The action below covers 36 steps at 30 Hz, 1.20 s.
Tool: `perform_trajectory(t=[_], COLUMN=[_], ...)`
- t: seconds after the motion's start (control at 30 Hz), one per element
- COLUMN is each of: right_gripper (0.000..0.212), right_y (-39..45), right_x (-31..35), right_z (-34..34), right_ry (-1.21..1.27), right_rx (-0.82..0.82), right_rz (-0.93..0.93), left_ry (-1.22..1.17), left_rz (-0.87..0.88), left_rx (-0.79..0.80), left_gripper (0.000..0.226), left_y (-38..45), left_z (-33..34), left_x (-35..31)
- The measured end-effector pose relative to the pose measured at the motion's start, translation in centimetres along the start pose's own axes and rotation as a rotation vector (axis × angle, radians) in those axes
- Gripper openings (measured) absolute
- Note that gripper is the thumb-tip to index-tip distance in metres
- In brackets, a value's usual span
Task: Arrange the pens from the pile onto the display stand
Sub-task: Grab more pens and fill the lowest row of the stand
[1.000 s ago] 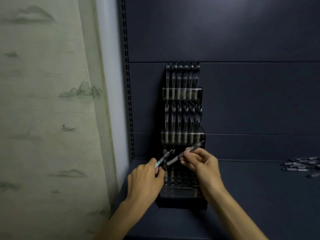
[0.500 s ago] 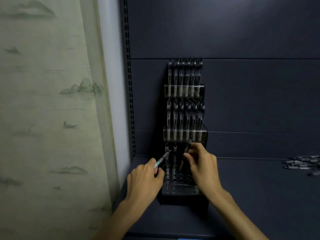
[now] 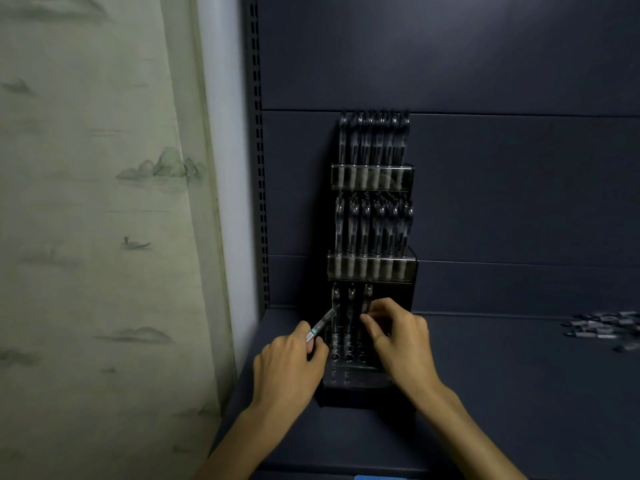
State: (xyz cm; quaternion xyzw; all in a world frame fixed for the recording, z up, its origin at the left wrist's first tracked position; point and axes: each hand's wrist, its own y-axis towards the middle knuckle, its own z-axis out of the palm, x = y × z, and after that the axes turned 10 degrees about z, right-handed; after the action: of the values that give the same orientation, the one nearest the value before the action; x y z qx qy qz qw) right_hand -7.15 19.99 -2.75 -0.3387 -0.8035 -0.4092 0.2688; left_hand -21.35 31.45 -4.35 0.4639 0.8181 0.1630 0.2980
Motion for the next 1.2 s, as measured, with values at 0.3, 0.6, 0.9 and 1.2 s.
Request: perform_trajectory(t=[0.3,0.6,0.9,1.2], right_gripper=[0.013,0.017,0.019,0.015], right_y=[-0.1,-0.1,-0.5,-3.4], right_x=[-0.1,-0.9,0.1,4.6], right_z=[0.3,1.0,-0.7,-2.6], right_ry=[0.003,-0.146,-0.095,0.376], right_rx=[-0.015,0.008,0.023,0.267], right_rz=[0.024,0.055,0.11,0.233], left_ry=[0.01,-0.012,-0.034,-0.121], left_rz=[-0.014,-0.035,-0.024,0.044], left_rx=[0.015,0.01,0.008,-0.001], left_gripper=[0.039,0.041,0.039,0.026], left_y=[0.2,0.0,0.0,0.4], left_z=[-0.1,-0.2,-0.4,-0.8], left_x=[-0.2,-0.3,-0.2,-2.2])
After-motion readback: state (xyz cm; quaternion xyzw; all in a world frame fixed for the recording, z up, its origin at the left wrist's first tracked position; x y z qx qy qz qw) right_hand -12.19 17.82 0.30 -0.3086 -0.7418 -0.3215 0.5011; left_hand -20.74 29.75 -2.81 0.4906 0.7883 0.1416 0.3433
